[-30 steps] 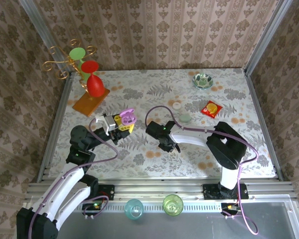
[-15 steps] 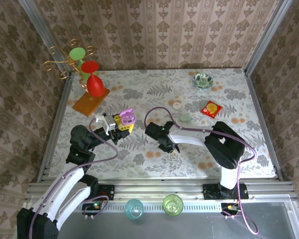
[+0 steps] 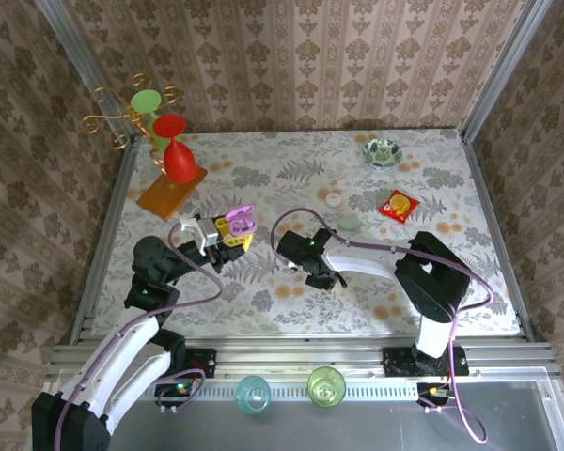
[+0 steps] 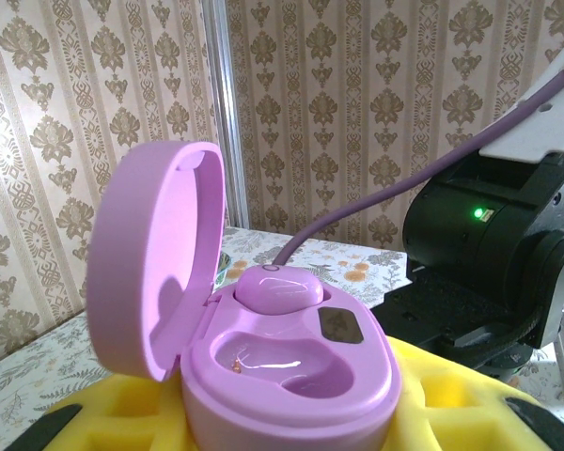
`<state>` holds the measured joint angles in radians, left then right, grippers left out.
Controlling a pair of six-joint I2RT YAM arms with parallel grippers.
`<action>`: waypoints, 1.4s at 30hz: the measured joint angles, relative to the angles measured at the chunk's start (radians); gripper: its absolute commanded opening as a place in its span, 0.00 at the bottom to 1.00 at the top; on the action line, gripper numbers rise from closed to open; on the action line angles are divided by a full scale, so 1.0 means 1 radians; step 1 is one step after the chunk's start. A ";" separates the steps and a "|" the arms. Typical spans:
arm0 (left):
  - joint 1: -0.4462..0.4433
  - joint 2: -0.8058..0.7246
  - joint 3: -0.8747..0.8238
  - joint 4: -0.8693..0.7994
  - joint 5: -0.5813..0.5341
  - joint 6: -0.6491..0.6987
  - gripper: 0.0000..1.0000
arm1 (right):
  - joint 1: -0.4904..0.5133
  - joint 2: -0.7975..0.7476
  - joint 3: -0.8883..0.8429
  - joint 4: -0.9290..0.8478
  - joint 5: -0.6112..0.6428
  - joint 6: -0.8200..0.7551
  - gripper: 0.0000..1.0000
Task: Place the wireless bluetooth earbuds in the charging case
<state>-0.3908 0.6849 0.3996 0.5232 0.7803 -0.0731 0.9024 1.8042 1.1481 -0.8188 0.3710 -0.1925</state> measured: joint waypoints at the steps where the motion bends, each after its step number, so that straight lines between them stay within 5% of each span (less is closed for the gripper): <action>1: 0.000 0.000 0.000 0.000 0.000 0.000 0.23 | 0.000 0.006 0.000 -0.002 0.000 -0.006 0.33; 32: 0.000 0.000 0.000 0.001 0.000 0.000 0.23 | -0.008 0.095 0.052 -0.035 0.024 0.042 0.15; 42: 0.000 0.001 -0.014 0.019 -0.021 0.003 0.23 | -0.086 -0.066 0.018 0.006 -0.107 0.186 0.15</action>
<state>-0.3908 0.6861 0.3855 0.5426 0.7589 -0.0700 0.8162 1.7378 1.1664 -0.8124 0.2642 -0.0067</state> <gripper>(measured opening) 0.351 0.150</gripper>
